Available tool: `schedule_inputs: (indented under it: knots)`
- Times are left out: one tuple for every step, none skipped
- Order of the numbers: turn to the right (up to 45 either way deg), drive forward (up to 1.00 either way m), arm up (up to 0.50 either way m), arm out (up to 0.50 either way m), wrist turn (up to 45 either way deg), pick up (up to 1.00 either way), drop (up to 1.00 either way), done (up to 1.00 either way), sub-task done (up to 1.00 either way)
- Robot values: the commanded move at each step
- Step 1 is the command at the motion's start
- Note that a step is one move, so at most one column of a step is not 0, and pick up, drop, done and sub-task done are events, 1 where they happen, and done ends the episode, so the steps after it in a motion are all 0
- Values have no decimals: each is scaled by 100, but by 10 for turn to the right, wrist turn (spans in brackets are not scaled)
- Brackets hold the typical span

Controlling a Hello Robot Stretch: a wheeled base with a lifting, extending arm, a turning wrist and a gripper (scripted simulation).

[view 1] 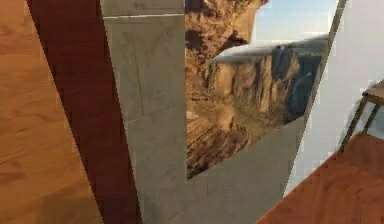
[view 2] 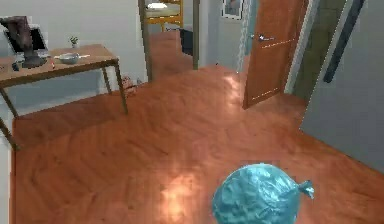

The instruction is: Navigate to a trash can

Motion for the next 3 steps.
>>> schedule_inputs:
  knots:
    - [450,0,0,0,0,0,0,0,0]
    - [60,0,0,0,0,0,0,0,0]
    - [0,85,0,0,0,0,0,0,0]
